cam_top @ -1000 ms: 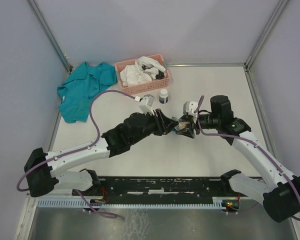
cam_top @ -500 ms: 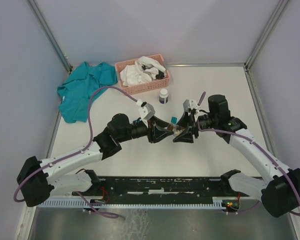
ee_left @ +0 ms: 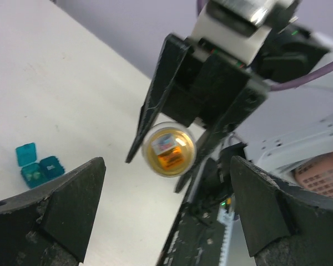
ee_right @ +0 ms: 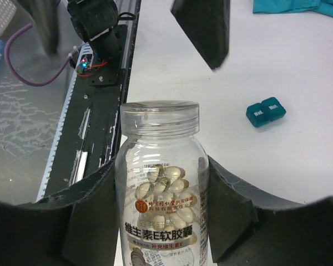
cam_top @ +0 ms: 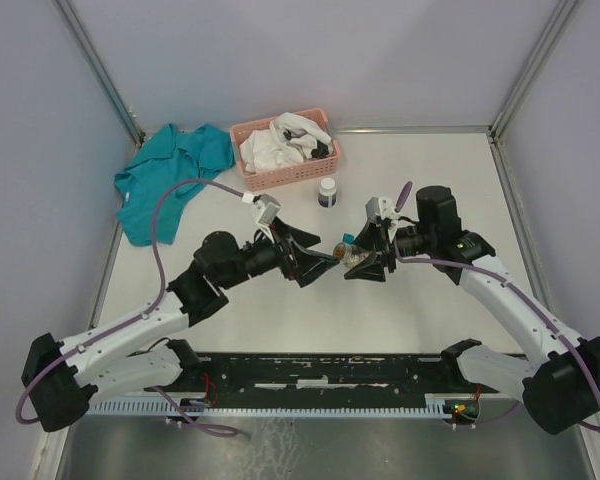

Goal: Sort the pills into containers

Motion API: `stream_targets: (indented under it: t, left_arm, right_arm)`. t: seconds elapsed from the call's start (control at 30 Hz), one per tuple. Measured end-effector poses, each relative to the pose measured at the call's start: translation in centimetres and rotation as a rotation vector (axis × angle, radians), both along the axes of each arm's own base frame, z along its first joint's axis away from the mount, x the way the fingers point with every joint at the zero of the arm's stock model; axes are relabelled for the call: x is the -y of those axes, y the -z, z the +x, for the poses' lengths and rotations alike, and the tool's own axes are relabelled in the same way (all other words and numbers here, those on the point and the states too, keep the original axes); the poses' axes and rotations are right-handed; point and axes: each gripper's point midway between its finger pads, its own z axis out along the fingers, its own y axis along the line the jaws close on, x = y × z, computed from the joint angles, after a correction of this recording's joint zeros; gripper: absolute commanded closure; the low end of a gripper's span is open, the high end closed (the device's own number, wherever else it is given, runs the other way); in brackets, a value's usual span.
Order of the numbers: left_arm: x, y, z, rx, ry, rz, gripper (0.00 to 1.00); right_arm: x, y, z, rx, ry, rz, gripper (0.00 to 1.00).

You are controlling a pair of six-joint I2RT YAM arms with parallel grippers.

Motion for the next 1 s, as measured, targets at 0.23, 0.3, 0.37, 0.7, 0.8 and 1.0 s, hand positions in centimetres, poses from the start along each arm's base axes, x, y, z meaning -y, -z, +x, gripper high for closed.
stream_targets:
  t: [0.23,0.3,0.37,0.7,0.8,1.0]
  left_arm:
    - [-3.2,-4.4,-0.7,-0.167,-0.119,-0.268,0.01]
    - [-3.4,-4.3,0.2,-0.254,-0.182,-0.308,0.01]
    - [-3.0,-3.7,0.8,-0.318,-0.231,-0.303,0.01]
    - [2.0,-2.6,2.3,-0.442,-0.457,-0.088,0.10]
    - [2.4,-1.6,2.7,-0.450,-0.501,-0.040,0.15]
    - [2.8,1.1,3.0,-0.464,-0.547,0.056,0.27]
  right_arm:
    - [0.5,1.0,0.8,0.053,0.041,-0.050,0.99]
    - [0.7,1.4,1.2,0.076,0.061,-0.071,1.00]
    - [0.9,1.8,1.6,0.097,0.079,-0.092,0.99]
    - [1.6,2.7,2.7,0.155,0.121,-0.147,0.99]
    - [1.6,2.9,2.6,0.155,0.121,-0.153,1.00]
    - [1.7,3.0,2.6,0.158,0.121,-0.158,0.99]
